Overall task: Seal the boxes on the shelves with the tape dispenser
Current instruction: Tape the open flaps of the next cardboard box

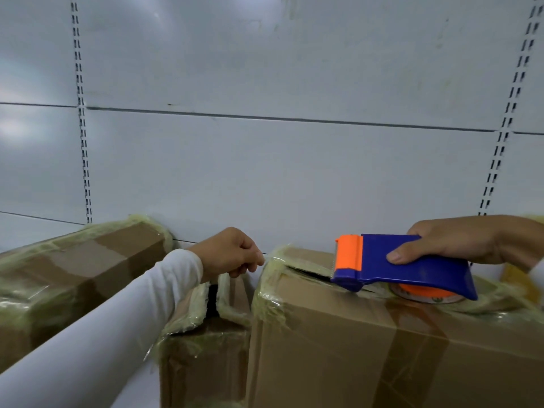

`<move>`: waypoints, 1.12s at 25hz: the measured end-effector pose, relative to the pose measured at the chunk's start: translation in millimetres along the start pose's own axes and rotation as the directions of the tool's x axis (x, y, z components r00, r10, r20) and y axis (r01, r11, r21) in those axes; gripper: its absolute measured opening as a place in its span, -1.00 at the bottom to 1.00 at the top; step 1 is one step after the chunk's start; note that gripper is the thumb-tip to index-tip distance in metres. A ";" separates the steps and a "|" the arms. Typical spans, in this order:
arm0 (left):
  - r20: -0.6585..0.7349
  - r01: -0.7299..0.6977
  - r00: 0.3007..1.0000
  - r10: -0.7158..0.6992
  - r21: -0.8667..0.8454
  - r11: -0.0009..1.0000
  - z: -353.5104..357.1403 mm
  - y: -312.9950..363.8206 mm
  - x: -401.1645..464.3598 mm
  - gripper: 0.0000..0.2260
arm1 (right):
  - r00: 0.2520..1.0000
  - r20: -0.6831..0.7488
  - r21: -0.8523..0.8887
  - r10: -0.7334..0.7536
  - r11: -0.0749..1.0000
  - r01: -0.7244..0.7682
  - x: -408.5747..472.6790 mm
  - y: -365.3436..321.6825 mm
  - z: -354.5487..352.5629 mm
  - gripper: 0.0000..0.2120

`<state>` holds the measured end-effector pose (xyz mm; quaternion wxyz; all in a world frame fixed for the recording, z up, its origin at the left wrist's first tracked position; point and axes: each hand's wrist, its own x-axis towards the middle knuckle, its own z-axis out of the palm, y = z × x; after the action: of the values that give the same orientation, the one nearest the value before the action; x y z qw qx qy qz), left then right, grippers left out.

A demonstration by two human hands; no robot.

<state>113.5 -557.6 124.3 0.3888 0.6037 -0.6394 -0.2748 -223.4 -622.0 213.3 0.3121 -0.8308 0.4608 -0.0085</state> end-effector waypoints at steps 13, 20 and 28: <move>-0.159 -0.233 0.958 0.240 0.060 0.971 25.0 -4.5 -14.8 -0.82 | 0.997 -0.073 -0.006 0.012 1.000 -0.012 -1.1 6.0 8.6 -0.28; -0.122 -0.201 0.967 0.222 0.167 0.965 9.7 24.9 -25.7 -0.71 | 0.998 -0.069 0.013 -0.001 1.000 0.002 -3.4 1.9 11.5 -0.36; 0.256 -0.195 0.964 0.064 0.525 0.829 32.7 33.0 -15.5 -0.75 | 1.000 -0.024 -0.006 -0.006 1.000 0.006 -8.9 -5.7 13.0 -0.55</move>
<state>67.5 -542.2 130.9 0.1428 0.6087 -0.7709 -0.1214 -220.3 -606.3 208.3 0.3039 -0.8329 0.4622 -0.0179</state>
